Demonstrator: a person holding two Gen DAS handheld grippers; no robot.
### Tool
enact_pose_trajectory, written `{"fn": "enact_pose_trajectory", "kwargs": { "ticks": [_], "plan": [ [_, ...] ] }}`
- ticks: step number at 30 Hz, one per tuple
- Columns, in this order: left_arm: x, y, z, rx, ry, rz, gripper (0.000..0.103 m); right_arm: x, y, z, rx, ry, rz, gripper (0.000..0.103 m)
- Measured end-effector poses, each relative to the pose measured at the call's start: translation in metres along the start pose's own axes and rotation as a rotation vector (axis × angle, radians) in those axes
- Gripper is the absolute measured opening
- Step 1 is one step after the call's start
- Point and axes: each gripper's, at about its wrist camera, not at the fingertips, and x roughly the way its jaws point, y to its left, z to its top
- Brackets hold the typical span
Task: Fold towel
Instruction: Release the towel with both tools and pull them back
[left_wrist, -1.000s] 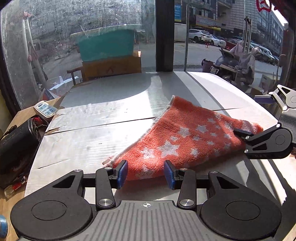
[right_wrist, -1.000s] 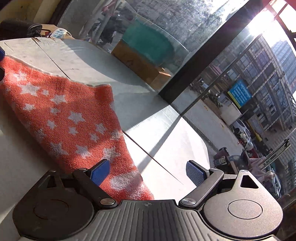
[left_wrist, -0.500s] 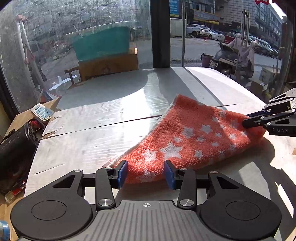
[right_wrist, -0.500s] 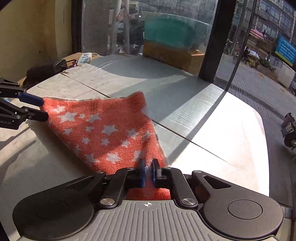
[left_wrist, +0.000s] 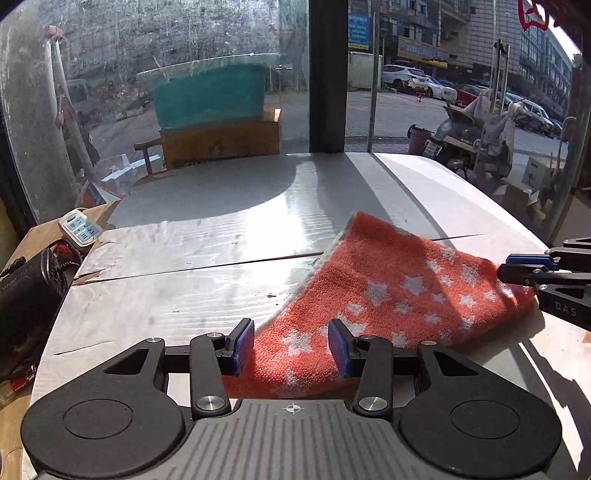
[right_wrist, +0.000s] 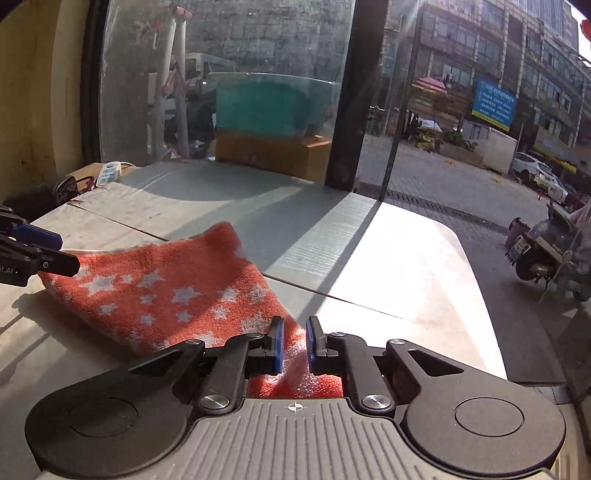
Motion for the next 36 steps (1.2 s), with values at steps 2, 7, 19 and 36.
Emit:
{"fn": "enact_pose_trajectory", "kwargs": {
  "ticks": [2,7,19,36],
  "plan": [
    [0.003,-0.002,-0.002,-0.005,0.015,0.027,0.046,0.006,0.001,-0.01,-0.017,0.022,-0.073,0.012],
    [0.014,0.003,-0.008,-0.042,0.053,0.072,0.048,0.004,-0.005,-0.016,0.022,-0.002,-0.069,0.012],
    [-0.014,0.002,-0.001,-0.105,0.037,0.029,0.081,-0.019,-0.002,-0.019,0.076,-0.021,-0.086,0.012],
    [-0.071,-0.026,-0.02,-0.091,0.002,0.032,0.082,-0.107,0.026,-0.009,0.241,-0.138,-0.005,0.103]
  ]
}}
